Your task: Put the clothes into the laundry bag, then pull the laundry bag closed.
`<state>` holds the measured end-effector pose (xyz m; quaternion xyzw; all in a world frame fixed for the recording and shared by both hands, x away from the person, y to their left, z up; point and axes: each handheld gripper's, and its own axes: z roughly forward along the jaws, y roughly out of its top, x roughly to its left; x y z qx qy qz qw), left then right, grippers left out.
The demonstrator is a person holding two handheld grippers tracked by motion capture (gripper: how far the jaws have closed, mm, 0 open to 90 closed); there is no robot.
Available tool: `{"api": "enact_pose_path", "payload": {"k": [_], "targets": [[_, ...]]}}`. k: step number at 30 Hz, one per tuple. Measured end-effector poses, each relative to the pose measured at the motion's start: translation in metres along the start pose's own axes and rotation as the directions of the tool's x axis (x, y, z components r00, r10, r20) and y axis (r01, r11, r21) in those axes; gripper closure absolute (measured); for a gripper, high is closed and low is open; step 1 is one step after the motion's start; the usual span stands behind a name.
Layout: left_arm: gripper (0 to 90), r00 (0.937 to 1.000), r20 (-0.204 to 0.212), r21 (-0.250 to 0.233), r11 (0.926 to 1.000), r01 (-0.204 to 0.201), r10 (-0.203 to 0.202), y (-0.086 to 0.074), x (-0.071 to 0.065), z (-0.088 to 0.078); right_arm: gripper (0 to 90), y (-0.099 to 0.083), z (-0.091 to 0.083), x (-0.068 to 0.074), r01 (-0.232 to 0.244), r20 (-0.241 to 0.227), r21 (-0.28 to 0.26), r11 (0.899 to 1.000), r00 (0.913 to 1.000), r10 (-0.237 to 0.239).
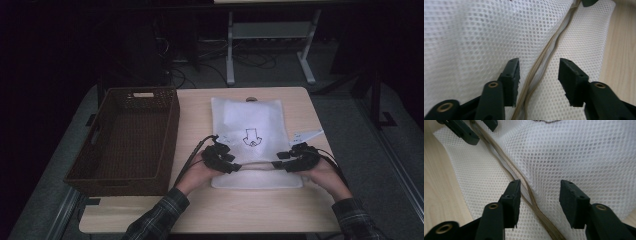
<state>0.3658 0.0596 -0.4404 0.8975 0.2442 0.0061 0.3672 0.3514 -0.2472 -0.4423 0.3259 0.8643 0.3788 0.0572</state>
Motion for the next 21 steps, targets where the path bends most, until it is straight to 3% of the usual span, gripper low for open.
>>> {"api": "enact_pose_path", "payload": {"k": [7, 11, 16, 18, 21], "targets": [[36.4, 0.9995, -0.029, -0.028, 0.9995, 0.012, -0.012, -0.014, -0.003, -0.022, 32.0, 0.004, -0.009, 0.005, 0.01, 0.041, -0.044, 0.999, 0.9991, -0.008], [29.9, 0.9987, -0.045, -0.038, 0.999, 0.022, -0.024, -0.023, -0.005, -0.031, 32.1, 0.008, -0.009, 0.009, 0.018, 0.034, -0.035, 0.999, 0.9993, -0.017], [23.6, 0.9959, -0.077, -0.051, 0.9978, 0.043, -0.047, -0.041, -0.009, -0.043, 33.8, 0.019, -0.01, 0.018, 0.012, -0.002, -0.06, 0.998, 0.9999, -0.012], [23.4, 0.9949, -0.086, -0.053, 0.9974, 0.049, -0.053, -0.05, -0.013, -0.05, 32.2, 0.027, -0.009, 0.026, 0.023, -0.039, -0.078, 0.997, 0.9989, -0.027], [23.2, 0.9934, -0.096, -0.057, 0.9967, 0.058, -0.063, -0.058, -0.017, -0.054, 35.5, 0.036, -0.005, 0.035, 0.066, -0.047, -0.081, 0.994, 0.9964, -0.07]]}}
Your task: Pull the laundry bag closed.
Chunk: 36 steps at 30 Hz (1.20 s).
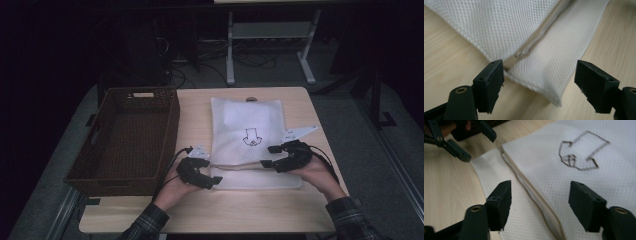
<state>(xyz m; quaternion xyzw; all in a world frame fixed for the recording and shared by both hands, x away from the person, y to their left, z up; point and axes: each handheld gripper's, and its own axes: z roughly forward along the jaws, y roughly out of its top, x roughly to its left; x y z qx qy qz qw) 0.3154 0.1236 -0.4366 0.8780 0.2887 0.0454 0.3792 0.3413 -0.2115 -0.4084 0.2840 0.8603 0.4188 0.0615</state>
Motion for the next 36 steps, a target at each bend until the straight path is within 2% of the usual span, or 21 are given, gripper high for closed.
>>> {"api": "enact_pose_path", "payload": {"k": [5, 6, 9, 10, 13, 18, 19, 20, 22, 26, 36], "targets": [[22.6, 0.9999, -0.009, 0.01, 0.9999, 0.008, -0.008, -0.011, -0.006, -0.003, 43.0, 0.011, 0.011, 0.009, 0.032, -0.023, -0.015, 0.999, 0.9992, -0.032], [22.5, 0.9999, -0.013, 0.022, 0.9997, 0.006, -0.005, -0.016, -0.01, -0.003, 47.2, 0.016, 0.019, 0.013, 0.042, -0.048, -0.018, 0.999, 0.998, -0.043], [22.2, 0.9998, -0.019, 0.029, 0.9995, 0.008, -0.008, -0.019, -0.013, -0.003, 49.6, 0.019, 0.029, 0.018, 0.059, -0.062, -0.013, 0.998, 0.9963, -0.06], [22.2, 0.9998, -0.018, 0.029, 0.9995, 0.01, -0.009, -0.021, -0.014, -0.004, 51.6, 0.023, 0.038, 0.023, 0.073, -0.087, -0.01, 0.997, 0.9934, -0.074], [22.2, 0.9996, -0.025, 0.025, 0.9996, 0.017, -0.016, -0.026, -0.016, -0.009, 54.4, 0.031, 0.054, 0.031, 0.11, -0.106, 0.008, 0.994, 0.9884, -0.108], [22.3, 0.9994, -0.023, 0.025, 0.9993, 0.027, -0.026, -0.028, -0.015, -0.01, 59.1, 0.047, 0.078, 0.044, 0.147, -0.153, -0.002, 0.989, 0.9775, -0.146], [22.3, 0.9994, -0.023, 0.025, 0.9993, 0.027, -0.026, -0.028, -0.015, -0.01, 59.1, 0.047, 0.078, 0.044, 0.147, -0.153, -0.002, 0.989, 0.9775, -0.146], [22.3, 0.9994, -0.02, 0.025, 0.9992, 0.03, -0.03, -0.029, -0.016, -0.01, 60.1, 0.051, 0.088, 0.048, 0.158, -0.168, 0.005, 0.987, 0.9734, -0.155], [22.3, 0.9994, -0.022, 0.035, 0.999, 0.028, -0.028, -0.033, -0.017, -0.01, 60.6, 0.055, 0.098, 0.051, 0.184, -0.171, 0.015, 0.983, 0.9689, -0.179], [22.4, 0.9988, -0.035, 0.04, 0.9985, 0.037, -0.036, -0.038, -0.019, -0.014, 62.5, 0.063, 0.112, 0.056, 0.205, -0.183, 0.018, 0.979, 0.9629, -0.198], [23.1, 0.9989, -0.025, 0.041, 0.9983, 0.042, -0.041, -0.043, -0.024, -0.014, 67.5, 0.066, 0.136, 0.058, 0.22, -0.178, 0.032, 0.975, 0.961, -0.211]]}}
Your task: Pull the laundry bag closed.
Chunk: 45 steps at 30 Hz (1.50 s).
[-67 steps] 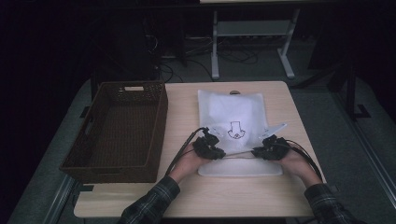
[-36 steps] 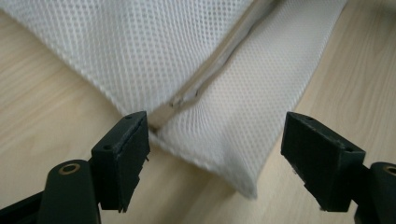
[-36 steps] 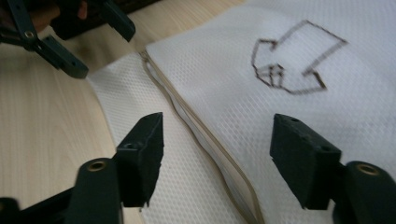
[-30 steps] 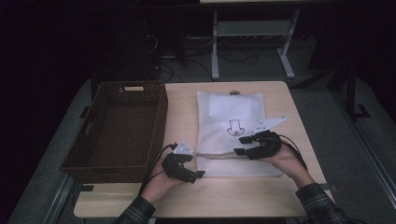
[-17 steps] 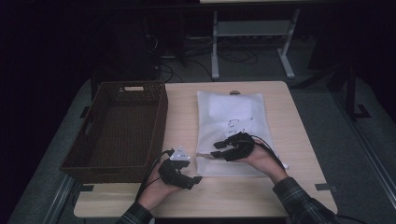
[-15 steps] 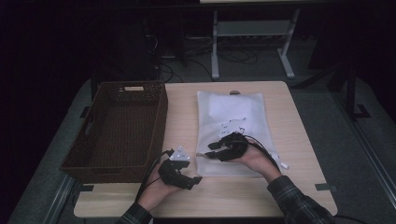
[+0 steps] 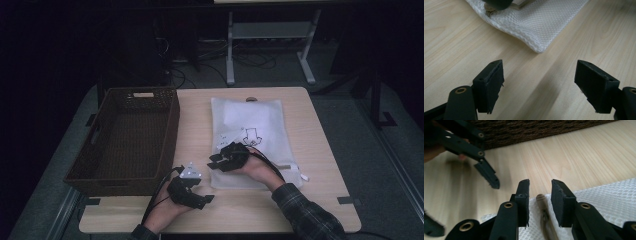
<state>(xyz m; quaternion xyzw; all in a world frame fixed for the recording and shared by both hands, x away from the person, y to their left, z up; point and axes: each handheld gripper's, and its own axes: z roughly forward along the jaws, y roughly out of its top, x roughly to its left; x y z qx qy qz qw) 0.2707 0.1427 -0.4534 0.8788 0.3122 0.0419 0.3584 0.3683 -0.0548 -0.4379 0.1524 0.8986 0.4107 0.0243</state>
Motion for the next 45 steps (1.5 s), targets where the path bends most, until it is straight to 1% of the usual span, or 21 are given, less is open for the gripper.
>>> {"api": "enact_pose_path", "payload": {"k": [4, 8, 15, 16, 20, 21, 22, 24, 26, 27, 29, 30, 31, 32, 33, 34, 39, 41, 42, 43, 45], "targets": [[23.1, 1.0, 0.004, -0.004, 1.0, 0.007, -0.007, -0.001, -0.001, -0.001, 71.2, 0.0, 0.007, -0.002, 0.0, 0.009, 0.012, 1.0, 1.0, 0.0], [23.1, 1.0, 0.007, -0.005, 1.0, 0.007, -0.007, -0.001, -0.001, 0.0, 79.1, -0.001, 0.011, -0.002, 0.003, 0.019, 0.032, 0.999, 0.9998, -0.004], [23.1, 1.0, 0.008, -0.006, 1.0, 0.0, 0.0, 0.0, -0.001, -0.001, 79.6, -0.002, -0.001, -0.001, 0.009, 0.023, 0.022, 1.0, 0.9997, -0.01], [23.1, 1.0, 0.008, -0.007, 1.0, 0.001, -0.001, 0.0, -0.001, -0.001, 79.6, -0.005, -0.008, 0.0, 0.007, 0.027, 0.023, 1.0, 0.9996, -0.007], [23.1, 1.0, 0.009, -0.006, 1.0, -0.001, 0.001, 0.0, 0.0, -0.001, 79.5, -0.013, -0.019, -0.001, 0.003, 0.038, 0.029, 1.0, 0.9993, -0.004], [23.1, 1.0, 0.01, -0.005, 1.0, 0.0, 0.0, 0.0, -0.001, -0.001, 79.5, -0.013, -0.019, -0.001, 0.003, 0.038, 0.029, 1.0, 0.9993, -0.004], [23.1, 0.9999, 0.011, -0.005, 1.0, -0.001, 0.001, 0.0, -0.001, -0.001, 78.8, -0.019, -0.024, -0.002, -0.009, 0.041, 0.039, 0.999, 0.9991, 0.007], [23.1, 0.9999, 0.011, -0.004, 1.0, -0.002, 0.002, 0.001, -0.001, -0.001, 78.0, -0.022, -0.025, -0.003, -0.016, 0.042, 0.042, 0.999, 0.999, 0.014], [23.1, 0.9999, 0.012, -0.007, 1.0, 0.0, 0.001, 0.001, -0.001, 0.0, 74.2, -0.025, -0.029, -0.005, -0.027, 0.045, 0.04, 0.999, 0.9987, 0.025], [23.1, 0.9999, 0.011, -0.007, 1.0, -0.001, 0.001, 0.001, -0.001, -0.001, 72.3, -0.025, -0.032, -0.006, -0.039, 0.036, 0.028, 0.999, 0.9986, 0.038], [23.1, 0.9999, 0.012, -0.012, 0.9999, 0.005, -0.005, 0.001, -0.001, -0.001, 65.8, -0.026, -0.037, -0.008, -0.039, 0.032, 0.02, 0.999, 0.9987, 0.038], [23.3, 0.9999, 0.012, -0.012, 0.9999, 0.005, -0.005, 0.001, -0.001, -0.001, 65.8, -0.026, -0.037, -0.008, -0.039, 0.032, 0.02, 0.999, 0.9987, 0.038], [23.3, 0.9997, 0.017, -0.02, 0.9997, 0.016, -0.016, 0.003, 0.001, 0.001, 58.9, -0.029, -0.039, -0.009, -0.03, 0.039, 0.031, 0.999, 0.9988, 0.028], [23.3, 0.9997, 0.017, -0.02, 0.9997, 0.016, -0.016, 0.003, 0.001, 0.001, 58.9, -0.029, -0.039, -0.009, -0.03, 0.039, 0.031, 0.999, 0.9988, 0.028], [23.3, 0.9997, 0.017, -0.021, 0.9996, 0.019, -0.019, 0.005, 0.003, 0.003, 51.8, -0.033, -0.039, -0.011, -0.034, 0.038, 0.045, 0.998, 0.9988, 0.032], [23.3, 0.9997, 0.017, -0.02, 0.9996, 0.018, -0.018, 0.006, 0.003, 0.004, 50.4, -0.035, -0.039, -0.012, -0.033, 0.04, 0.059, 0.998, 0.9987, 0.031], [23.6, 0.9998, 0.001, -0.025, 0.9995, 0.021, -0.021, 0.012, 0.006, 0.008, 47.2, -0.045, -0.027, -0.016, -0.025, 0.049, 0.109, 0.994, 0.9986, 0.02], [23.7, 0.9996, -0.001, -0.037, 0.9989, 0.03, -0.03, 0.015, 0.007, 0.01, 46.3, -0.048, -0.022, -0.016, -0.014, 0.036, 0.127, 0.992, 0.9993, 0.009], [23.9, 0.9996, -0.001, -0.037, 0.9989, 0.03, -0.03, 0.015, 0.007, 0.01, 46.3, -0.048, -0.022, -0.016, -0.014, 0.036, 0.127, 0.992, 0.9993, 0.009], [23.9, 0.9994, -0.007, -0.04, 0.9986, 0.034, -0.034, 0.019, 0.01, 0.012, 46.3, -0.051, -0.019, -0.015, 0.005, 0.045, 0.134, 0.991, 0.9989, -0.012], [23.9, 0.9992, -0.014, -0.045, 0.9984, 0.036, -0.036, 0.022, 0.012, 0.014, 50.4, -0.051, -0.019, -0.015, 0.009, 0.051, 0.134, 0.991, 0.9986, -0.016]]}}
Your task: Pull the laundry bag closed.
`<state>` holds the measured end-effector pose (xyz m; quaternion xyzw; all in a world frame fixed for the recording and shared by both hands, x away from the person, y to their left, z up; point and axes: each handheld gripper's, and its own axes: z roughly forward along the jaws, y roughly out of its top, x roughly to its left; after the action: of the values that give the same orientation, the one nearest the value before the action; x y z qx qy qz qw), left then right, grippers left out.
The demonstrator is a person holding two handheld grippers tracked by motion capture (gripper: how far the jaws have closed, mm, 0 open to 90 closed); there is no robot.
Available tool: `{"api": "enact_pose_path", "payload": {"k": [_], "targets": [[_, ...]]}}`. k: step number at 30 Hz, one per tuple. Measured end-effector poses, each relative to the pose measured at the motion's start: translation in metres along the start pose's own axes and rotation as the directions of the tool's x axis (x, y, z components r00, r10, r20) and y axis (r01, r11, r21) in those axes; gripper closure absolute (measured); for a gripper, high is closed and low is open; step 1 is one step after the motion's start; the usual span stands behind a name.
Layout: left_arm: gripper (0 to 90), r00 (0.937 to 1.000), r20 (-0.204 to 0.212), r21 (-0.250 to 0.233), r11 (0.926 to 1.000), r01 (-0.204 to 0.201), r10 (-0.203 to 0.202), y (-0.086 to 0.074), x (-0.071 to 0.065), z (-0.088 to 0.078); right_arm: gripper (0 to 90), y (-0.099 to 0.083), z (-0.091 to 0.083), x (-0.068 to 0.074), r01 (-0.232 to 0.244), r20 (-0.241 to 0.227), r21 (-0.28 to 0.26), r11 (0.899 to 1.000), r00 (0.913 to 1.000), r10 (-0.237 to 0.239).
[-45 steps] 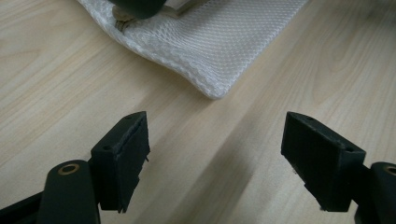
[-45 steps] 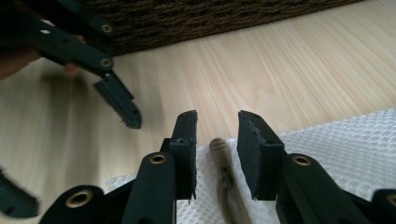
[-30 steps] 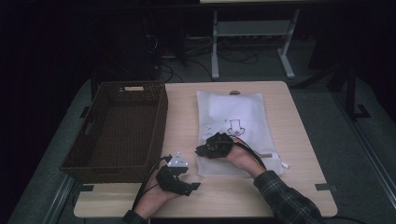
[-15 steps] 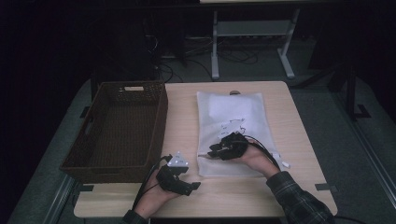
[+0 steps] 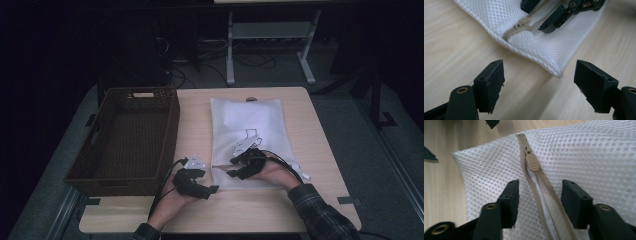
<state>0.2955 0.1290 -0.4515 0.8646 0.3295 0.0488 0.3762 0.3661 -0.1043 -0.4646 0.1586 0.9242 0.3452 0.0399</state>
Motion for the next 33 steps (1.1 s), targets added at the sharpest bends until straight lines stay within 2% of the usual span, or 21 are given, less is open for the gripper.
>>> {"api": "enact_pose_path", "payload": {"k": [4, 5, 6, 10, 12, 15, 20, 24, 27, 29, 30, 33], "targets": [[24.1, 1.0, -0.004, 0.005, 1.0, 0.002, -0.002, 0.002, 0.001, 0.003, 56.8, -0.003, 0.001, 0.003, 0.02, 0.026, -0.021, 1.0, 0.9995, -0.019], [24.1, 1.0, -0.005, 0.008, 1.0, -0.001, 0.001, 0.003, 0.002, 0.004, 61.5, -0.008, 0.001, 0.004, 0.011, 0.033, -0.058, 0.998, 0.9994, -0.009], [24.1, 1.0, -0.007, 0.01, 0.9999, -0.005, 0.005, 0.003, 0.002, 0.005, 65.6, -0.01, 0.001, 0.004, 0.003, 0.033, -0.068, 0.998, 0.9995, -0.001], [24.1, 0.9999, -0.013, 0.011, 0.9999, -0.002, 0.002, 0.006, 0.004, 0.006, 82.0, -0.011, 0.0, 0.003, 0.004, 0.064, -0.075, 0.997, 0.998, 0.0], [24.1, 0.9999, -0.013, 0.006, 1.0, 0.006, -0.006, 0.008, 0.005, 0.007, 85.0, -0.011, 0.0, 0.004, 0.006, 0.08, -0.079, 0.997, 0.9968, 0.0], [24.4, 0.9998, -0.013, -0.002, 0.9999, 0.012, -0.012, 0.011, 0.008, 0.008, 86.1, -0.012, -0.001, 0.005, 0.012, 0.098, -0.085, 0.996, 0.9952, -0.003], [26.1, 0.9998, -0.009, -0.024, 0.9995, 0.018, -0.019, 0.019, 0.012, 0.007, 86.8, -0.012, -0.014, 0.004, -0.013, 0.083, -0.172, 0.985, 0.9962, 0.027], [29.0, 0.9997, -0.001, -0.038, 0.999, 0.024, -0.024, 0.025, 0.015, 0.006, 86.8, -0.014, -0.026, 0.004, -0.018, 0.082, -0.217, 0.976, 0.996, 0.036], [33.8, 0.9982, 0.044, -0.06, 0.9973, 0.043, -0.041, 0.031, 0.021, 0.008, 86.8, -0.017, -0.033, 0.003, -0.037, 0.073, -0.252, 0.967, 0.9958, 0.057], [39.2, 0.9965, 0.077, -0.065, 0.9971, 0.039, -0.034, 0.033, 0.024, 0.011, 86.8, -0.019, -0.035, 0.001, -0.044, 0.065, -0.255, 0.966, 0.996, 0.062], [41.3, 0.9965, 0.077, -0.065, 0.9971, 0.039, -0.034, 0.033, 0.024, 0.011, 86.8, -0.019, -0.035, 0.001, -0.044, 0.065, -0.255, 0.966, 0.996, 0.062], [45.9, 0.9932, 0.112, -0.066, 0.997, 0.04, -0.033, 0.036, 0.025, 0.016, 86.7, -0.019, -0.038, 0.001, -0.044, 0.068, -0.258, 0.965, 0.9957, 0.063]]}}
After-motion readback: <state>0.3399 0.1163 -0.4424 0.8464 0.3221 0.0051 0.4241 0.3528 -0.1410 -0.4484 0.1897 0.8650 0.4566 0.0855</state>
